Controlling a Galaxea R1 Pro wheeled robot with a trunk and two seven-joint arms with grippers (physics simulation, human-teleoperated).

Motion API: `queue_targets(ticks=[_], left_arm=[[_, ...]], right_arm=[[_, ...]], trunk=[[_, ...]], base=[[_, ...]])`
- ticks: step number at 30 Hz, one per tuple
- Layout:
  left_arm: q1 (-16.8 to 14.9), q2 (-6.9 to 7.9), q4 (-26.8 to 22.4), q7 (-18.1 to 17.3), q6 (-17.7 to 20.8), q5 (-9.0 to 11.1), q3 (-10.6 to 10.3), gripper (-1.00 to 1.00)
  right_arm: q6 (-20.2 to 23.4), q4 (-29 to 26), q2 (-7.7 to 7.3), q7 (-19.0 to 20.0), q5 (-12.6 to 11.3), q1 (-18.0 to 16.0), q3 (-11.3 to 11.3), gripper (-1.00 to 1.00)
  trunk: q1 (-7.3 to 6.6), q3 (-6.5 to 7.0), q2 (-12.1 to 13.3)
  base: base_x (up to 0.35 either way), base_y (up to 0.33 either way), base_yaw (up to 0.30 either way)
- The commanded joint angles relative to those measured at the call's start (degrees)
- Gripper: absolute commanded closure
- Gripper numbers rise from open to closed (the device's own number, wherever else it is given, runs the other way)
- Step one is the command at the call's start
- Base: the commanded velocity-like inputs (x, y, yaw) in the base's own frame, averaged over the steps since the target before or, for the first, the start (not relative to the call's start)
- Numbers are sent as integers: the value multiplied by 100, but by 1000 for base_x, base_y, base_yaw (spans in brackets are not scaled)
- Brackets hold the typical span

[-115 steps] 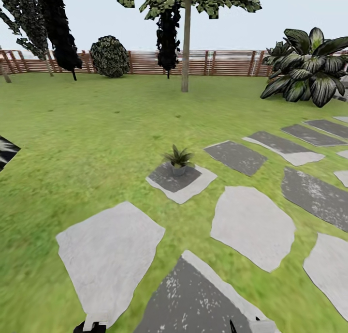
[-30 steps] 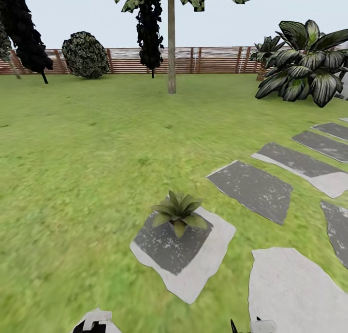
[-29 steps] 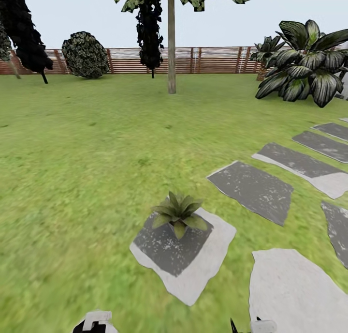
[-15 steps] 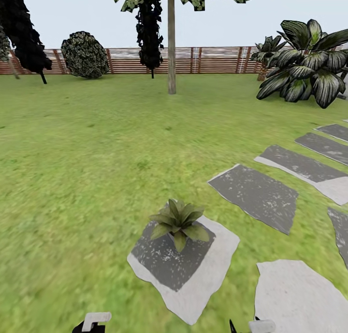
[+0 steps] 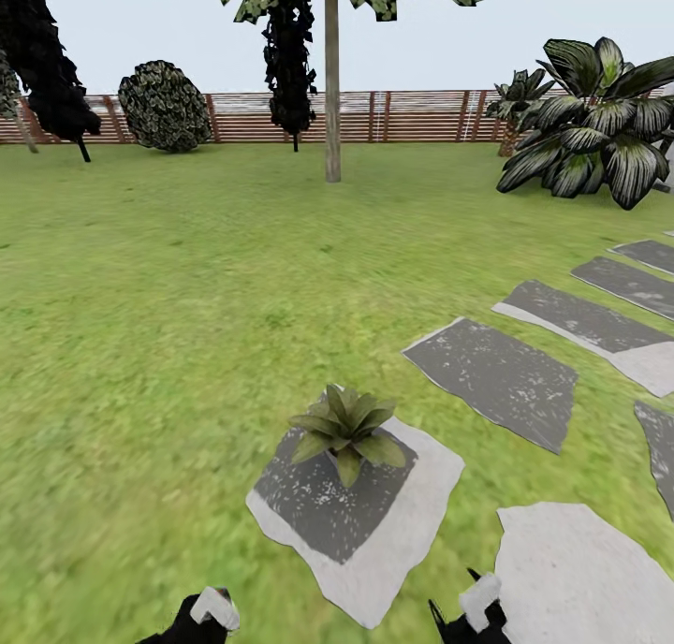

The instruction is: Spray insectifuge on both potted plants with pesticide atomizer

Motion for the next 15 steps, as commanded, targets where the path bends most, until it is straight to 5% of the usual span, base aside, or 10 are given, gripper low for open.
queue_targets(ticks=[1,2,3,4,6,7,9,15], left_arm=[[-35,39,-89,-245,-23,-73,-39,100],[-81,101,-205,-570,-6,-91,-41,100],[-437,242,-363,-1257,34,-160,-57,100],[-552,258,-371,-1417,50,-234,-59,100],[-899,269,-388,-1918,293,-776,-56,100],[-1012,264,-401,-2051,454,-1058,-55,100],[-1092,245,-418,-2137,582,-1309,-54,100],[-1200,206,-686,-2671,681,-1628,-53,100]], right_arm=[[96,-53,-8,55,174,-9,29,-100],[294,-134,-8,246,389,-26,28,-100],[622,-562,-10,1136,606,-69,23,-100],[663,-631,-9,1353,618,-74,21,-100],[795,-819,-14,2157,639,-163,20,-100],[873,-891,-15,2531,642,-265,20,-100],[1009,-942,-16,2937,644,-411,24,-100],[1274,-975,-16,3860,654,-800,33,-100]], trunk=[[-1,-5,-2],[-1,-5,-2],[-1,-5,-2],[-1,-5,-2],[-1,-5,-2],[-1,-5,-2],[-1,-5,-2],[-1,-5,-2]], base=[[0,0,0],[0,0,0],[0,0,0],[0,0,0],[0,0,0],[0,0,0],[0,0,0],[0,0,0]])
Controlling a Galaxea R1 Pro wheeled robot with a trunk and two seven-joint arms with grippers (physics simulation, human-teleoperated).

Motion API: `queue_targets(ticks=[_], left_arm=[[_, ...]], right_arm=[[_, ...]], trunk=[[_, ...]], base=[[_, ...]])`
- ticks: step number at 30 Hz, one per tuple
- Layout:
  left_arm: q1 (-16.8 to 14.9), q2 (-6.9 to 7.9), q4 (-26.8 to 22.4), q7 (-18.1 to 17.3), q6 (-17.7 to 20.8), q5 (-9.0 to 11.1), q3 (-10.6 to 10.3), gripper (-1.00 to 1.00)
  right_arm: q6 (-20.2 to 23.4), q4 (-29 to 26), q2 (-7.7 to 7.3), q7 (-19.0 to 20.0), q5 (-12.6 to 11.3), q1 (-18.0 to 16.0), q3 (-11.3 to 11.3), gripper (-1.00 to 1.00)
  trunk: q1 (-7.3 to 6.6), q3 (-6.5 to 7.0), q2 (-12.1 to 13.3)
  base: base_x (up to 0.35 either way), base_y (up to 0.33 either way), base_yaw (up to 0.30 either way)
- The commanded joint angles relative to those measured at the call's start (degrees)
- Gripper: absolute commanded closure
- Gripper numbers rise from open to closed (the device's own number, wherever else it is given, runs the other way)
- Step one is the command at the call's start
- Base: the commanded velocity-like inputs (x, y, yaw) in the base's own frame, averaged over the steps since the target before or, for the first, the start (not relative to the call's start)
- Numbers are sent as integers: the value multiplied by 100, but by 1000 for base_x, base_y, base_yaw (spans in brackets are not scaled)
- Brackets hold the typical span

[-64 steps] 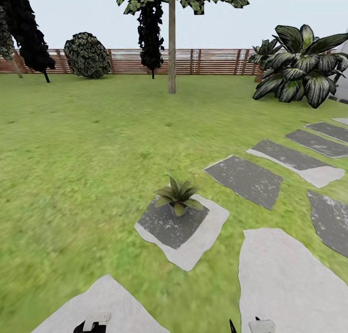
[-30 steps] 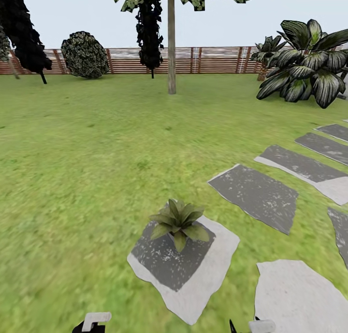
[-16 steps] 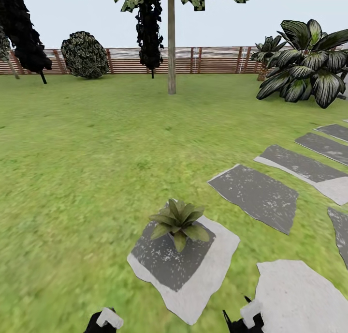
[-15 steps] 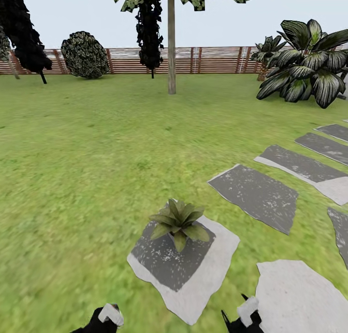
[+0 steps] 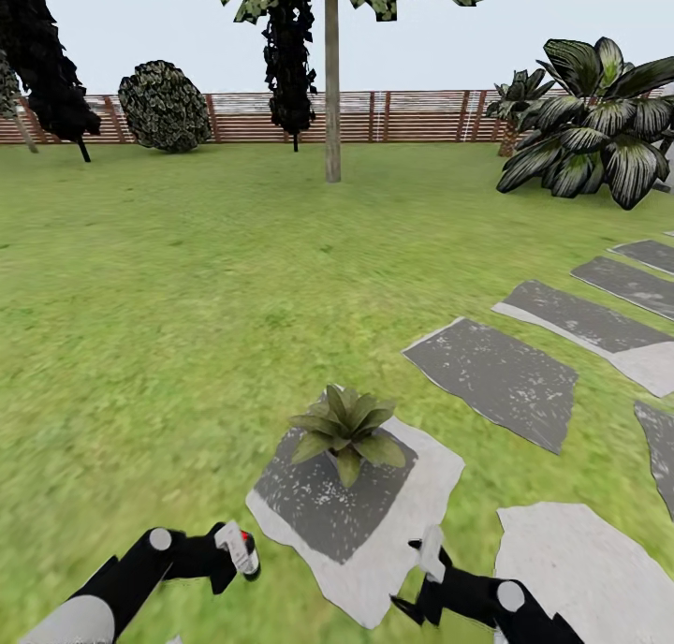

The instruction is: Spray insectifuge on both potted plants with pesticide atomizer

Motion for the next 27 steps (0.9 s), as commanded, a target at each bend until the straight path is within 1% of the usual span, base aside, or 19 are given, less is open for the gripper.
queue_targets(ticks=[1,4,5,6,9,13,20,23,24,25,26,27], left_arm=[[-17,3,-29,-99,-53,-90,-6,100],[-58,2,-51,-240,-48,-183,-12,100],[-70,-8,-56,-278,-42,-326,-12,100],[-72,-11,-57,-289,-40,-419,-9,100],[-74,-19,-54,-302,-38,-567,-12,100],[-68,-22,-50,-305,-45,-636,-14,100],[-72,-44,-56,-321,-54,-644,-21,100],[-96,-110,-64,-607,-50,-756,-49,100],[-161,-149,-65,-882,-42,-881,-60,100],[-237,-175,-66,-1114,-34,-995,-64,100],[-283,-191,-66,-1220,-29,-1043,-65,100],[-342,-231,-63,-1318,-24,-1092,-66,100]], right_arm=[[-23,-6,-3,89,53,-49,12,-100],[-10,-12,-3,274,53,-160,13,-100],[-7,-9,-3,370,53,-233,14,-100],[-6,-8,-3,421,53,-256,14,-100],[-13,-16,-5,465,53,-278,10,-100],[-11,-156,-3,475,46,-287,10,-100],[-1,-214,4,480,45,-295,12,-100],[2,-251,26,540,55,-355,22,-100],[3,-263,35,615,66,-394,25,-100],[3,-275,42,780,106,-460,28,-100],[3,-282,45,891,136,-505,29,100],[8,-285,50,1006,164,-570,30,100]], trunk=[[-1,-5,-2],[-1,-5,-2],[-1,-5,-2],[-1,-5,-2],[-1,-5,-2],[-1,-5,-2],[-1,-5,-2],[-1,-5,-2],[-1,-5,-2],[-1,-5,-2],[-1,-5,-2],[-1,-5,-2]], base=[[0,0,0],[0,0,0],[0,0,0],[0,0,0],[0,0,0],[0,0,0],[0,0,0],[0,0,0],[0,0,0],[0,0,0],[0,0,0],[0,0,0]])
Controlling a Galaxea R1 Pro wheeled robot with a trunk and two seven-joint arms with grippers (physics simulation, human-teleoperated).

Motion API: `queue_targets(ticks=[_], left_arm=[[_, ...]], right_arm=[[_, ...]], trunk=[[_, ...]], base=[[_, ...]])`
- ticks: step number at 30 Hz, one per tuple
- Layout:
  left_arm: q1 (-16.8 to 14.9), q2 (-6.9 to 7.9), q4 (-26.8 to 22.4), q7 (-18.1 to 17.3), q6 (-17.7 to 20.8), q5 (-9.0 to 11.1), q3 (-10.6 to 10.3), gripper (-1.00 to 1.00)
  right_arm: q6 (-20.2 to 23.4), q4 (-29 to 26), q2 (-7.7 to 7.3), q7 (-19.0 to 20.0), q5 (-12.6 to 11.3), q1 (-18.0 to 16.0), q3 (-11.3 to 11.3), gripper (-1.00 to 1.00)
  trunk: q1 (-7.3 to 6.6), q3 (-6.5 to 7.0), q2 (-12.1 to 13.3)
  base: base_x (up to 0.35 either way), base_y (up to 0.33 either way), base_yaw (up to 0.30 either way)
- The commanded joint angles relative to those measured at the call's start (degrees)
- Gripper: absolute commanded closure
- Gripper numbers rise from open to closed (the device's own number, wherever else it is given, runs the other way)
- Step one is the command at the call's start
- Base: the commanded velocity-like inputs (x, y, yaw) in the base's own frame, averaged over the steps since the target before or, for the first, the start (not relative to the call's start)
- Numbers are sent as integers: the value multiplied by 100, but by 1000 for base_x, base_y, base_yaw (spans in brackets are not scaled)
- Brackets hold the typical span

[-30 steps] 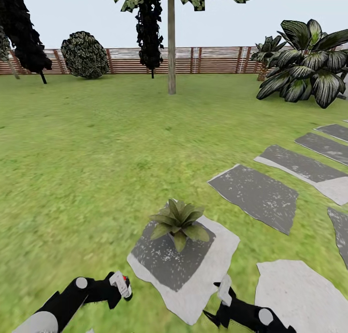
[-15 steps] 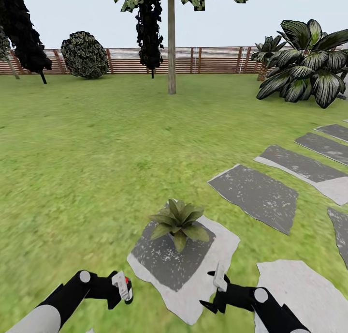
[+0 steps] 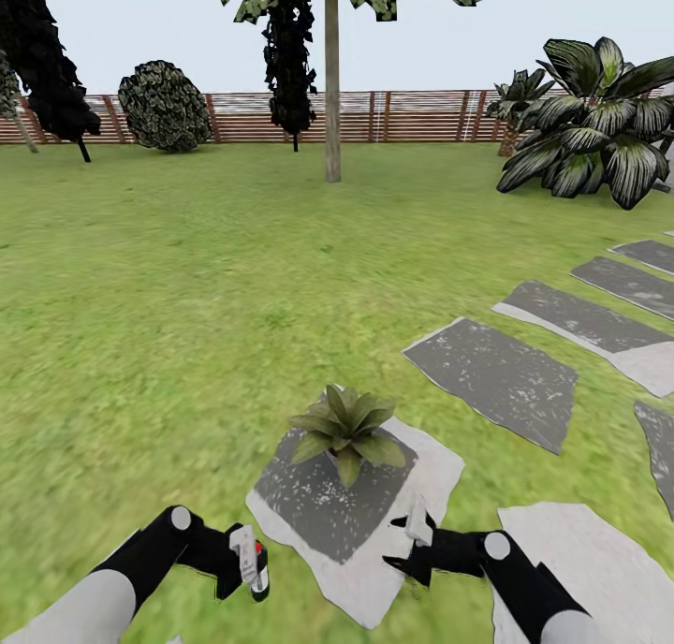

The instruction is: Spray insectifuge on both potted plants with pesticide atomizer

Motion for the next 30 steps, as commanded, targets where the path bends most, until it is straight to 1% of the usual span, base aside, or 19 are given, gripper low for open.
queue_targets(ticks=[1,4,6,8,12,16,22,24,25,27,30], left_arm=[[-27,-31,-8,-42,-58,-63,-14,100],[-67,-178,-10,-95,22,-91,-25,100],[-75,-294,-10,-104,216,-102,-44,100],[-73,-372,-10,-109,312,-127,-48,100],[-77,-475,-10,-115,352,-148,-50,100],[-78,-600,-10,-125,345,-149,-50,100],[-78,-684,-2,-119,319,-143,-50,100],[-73,-692,-2,-118,310,-142,-46,100],[-71,-708,-1,-116,305,-142,-43,100],[-70,-741,-1,-111,300,-142,-43,100],[-70,-812,-8,-109,297,-142,-49,100]], right_arm=[[-28,-8,0,38,55,-35,13,100],[-25,-17,15,106,63,-106,13,100],[-25,-18,50,130,64,-125,13,100],[-30,-23,67,201,65,-131,13,100],[-29,-183,115,368,62,-134,13,100],[-25,-315,228,522,60,-134,13,100],[-25,-335,386,555,60,-134,18,100],[-25,-335,431,599,57,-134,21,100],[-25,-335,486,663,58,-134,21,100],[-25,-336,536,688,62,-134,21,100],[-25,-336,564,701,58,-134,22,100]], trunk=[[-1,-5,-2],[-1,-5,-2],[-1,-5,-2],[-1,-5,-2],[-1,-5,-2],[-1,-5,-2],[-1,-5,-2],[-1,-5,-2],[-1,-5,-2],[-1,-5,-2],[-1,-5,-2]], base=[[0,0,0],[0,0,0],[0,0,0],[0,0,0],[0,0,0],[0,0,0],[0,0,0],[0,0,0],[0,0,0],[0,0,0],[0,0,0]])
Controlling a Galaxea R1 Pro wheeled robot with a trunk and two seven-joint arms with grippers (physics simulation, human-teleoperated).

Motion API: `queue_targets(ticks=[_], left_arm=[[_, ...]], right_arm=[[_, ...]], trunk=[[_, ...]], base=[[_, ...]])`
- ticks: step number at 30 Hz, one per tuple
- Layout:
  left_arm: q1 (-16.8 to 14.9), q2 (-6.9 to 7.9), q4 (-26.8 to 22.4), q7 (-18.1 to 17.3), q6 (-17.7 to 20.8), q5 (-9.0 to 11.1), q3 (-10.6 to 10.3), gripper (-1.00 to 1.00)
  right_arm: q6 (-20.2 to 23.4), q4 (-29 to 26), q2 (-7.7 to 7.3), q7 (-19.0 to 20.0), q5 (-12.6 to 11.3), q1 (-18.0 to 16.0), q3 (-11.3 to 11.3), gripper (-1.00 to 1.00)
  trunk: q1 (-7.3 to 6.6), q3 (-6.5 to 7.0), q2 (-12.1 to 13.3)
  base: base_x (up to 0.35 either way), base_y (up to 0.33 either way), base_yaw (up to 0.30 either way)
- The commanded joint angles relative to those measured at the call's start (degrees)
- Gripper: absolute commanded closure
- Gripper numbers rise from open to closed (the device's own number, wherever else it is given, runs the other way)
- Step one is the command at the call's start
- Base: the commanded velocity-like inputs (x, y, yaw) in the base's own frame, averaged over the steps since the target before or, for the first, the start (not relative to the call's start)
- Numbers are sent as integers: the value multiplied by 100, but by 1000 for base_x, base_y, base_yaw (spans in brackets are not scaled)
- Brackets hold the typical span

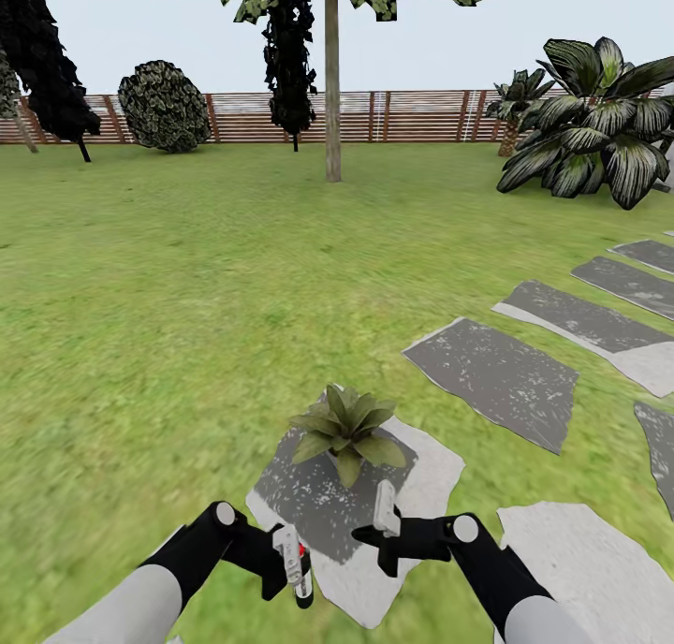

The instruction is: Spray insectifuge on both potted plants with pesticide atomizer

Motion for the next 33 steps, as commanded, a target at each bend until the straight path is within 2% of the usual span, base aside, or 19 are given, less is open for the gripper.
queue_targets(ticks=[1,11,17,27,33], left_arm=[[-2,-21,-8,-9,-48,-48,3,100],[-6,-275,-9,16,-56,-48,2,100],[-5,-296,-9,26,-68,-40,7,100],[-2,-297,-20,33,-208,-31,14,100],[15,-297,-224,35,-220,-10,44,100]], right_arm=[[-26,-5,6,5,43,-2,-7,100],[-28,15,40,12,42,-2,-7,100],[-28,19,136,16,42,-2,-7,100],[-31,11,171,16,42,-2,-7,100],[-31,19,230,16,42,-2,-7,100]], trunk=[[-1,-5,-2],[-1,-5,-2],[-1,-5,-2],[-1,-5,-2],[-1,-5,-2]], base=[[0,0,0],[0,0,0],[0,0,0],[0,0,0],[0,0,0]])
